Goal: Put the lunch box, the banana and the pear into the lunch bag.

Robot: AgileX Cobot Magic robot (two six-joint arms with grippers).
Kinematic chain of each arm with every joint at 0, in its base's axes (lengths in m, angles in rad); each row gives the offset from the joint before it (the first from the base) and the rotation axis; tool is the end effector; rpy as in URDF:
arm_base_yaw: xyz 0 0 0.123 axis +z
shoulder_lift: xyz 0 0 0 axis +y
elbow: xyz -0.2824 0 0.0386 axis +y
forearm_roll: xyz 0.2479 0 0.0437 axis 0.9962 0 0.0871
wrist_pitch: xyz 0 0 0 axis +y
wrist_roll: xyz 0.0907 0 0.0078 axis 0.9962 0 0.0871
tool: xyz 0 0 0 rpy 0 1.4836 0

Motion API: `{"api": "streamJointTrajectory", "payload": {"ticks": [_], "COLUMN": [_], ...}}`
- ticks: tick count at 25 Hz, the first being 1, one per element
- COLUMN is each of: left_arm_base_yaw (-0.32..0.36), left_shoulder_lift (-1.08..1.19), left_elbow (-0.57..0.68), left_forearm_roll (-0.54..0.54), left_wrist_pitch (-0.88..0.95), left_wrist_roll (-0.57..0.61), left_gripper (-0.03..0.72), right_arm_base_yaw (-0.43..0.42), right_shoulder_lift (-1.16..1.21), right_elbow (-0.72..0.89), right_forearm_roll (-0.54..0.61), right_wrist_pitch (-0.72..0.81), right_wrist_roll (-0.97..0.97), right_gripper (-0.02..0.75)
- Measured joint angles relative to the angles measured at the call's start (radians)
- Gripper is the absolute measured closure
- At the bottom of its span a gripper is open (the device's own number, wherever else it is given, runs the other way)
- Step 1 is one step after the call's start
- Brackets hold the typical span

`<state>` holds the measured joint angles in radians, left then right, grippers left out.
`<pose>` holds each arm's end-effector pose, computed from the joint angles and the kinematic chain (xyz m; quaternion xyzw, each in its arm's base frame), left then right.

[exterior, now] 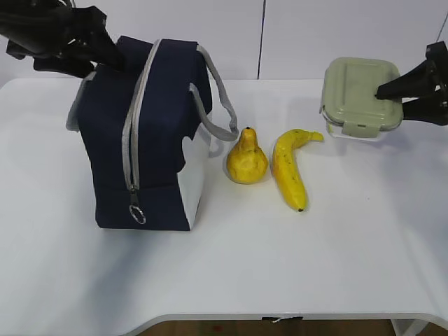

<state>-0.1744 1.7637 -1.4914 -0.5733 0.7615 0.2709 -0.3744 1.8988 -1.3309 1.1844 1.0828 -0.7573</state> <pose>0.3855 -0.1026 0.3041 0.0700 0.9201 -0.2340 0.3062 0.3844 -0.0710 0.2348 0.0973 0.8640 0.4154 0.2674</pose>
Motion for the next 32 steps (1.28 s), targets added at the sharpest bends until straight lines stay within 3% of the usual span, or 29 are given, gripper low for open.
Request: {"api": "streamJointTrajectory", "payload": {"ticks": [5,8,16,23,32], "left_arm_base_yaw": [0.0,0.0,0.0,0.0,0.0], "left_shoulder_lift": [0.033,0.035,0.035,0.035,0.035], "left_elbow": [0.0,0.0,0.0,0.0,0.0], "left_forearm_roll": [-0.021,-0.025,-0.041,-0.071,-0.112], "left_wrist_pitch": [0.027,0.027,0.027,0.029,0.034], "left_wrist_roll": [0.0,0.0,-0.002,-0.002,-0.002], "left_gripper": [0.208,0.245,0.508,0.661,0.693], "right_arm_base_yaw": [0.012,0.014,0.055,0.117,0.163], "right_shoulder_lift": [-0.031,-0.054,-0.102,-0.11,-0.11], "right_elbow": [0.0,0.0,0.002,0.002,-0.111], "right_forearm_roll": [0.006,0.015,0.033,0.048,0.073], "right_wrist_pitch": [0.004,0.005,0.014,0.046,0.063], "right_wrist_roll": [-0.002,-0.002,-0.004,-0.005,-0.001], "right_gripper": [0.392,0.392,0.392,0.392,0.392]}}
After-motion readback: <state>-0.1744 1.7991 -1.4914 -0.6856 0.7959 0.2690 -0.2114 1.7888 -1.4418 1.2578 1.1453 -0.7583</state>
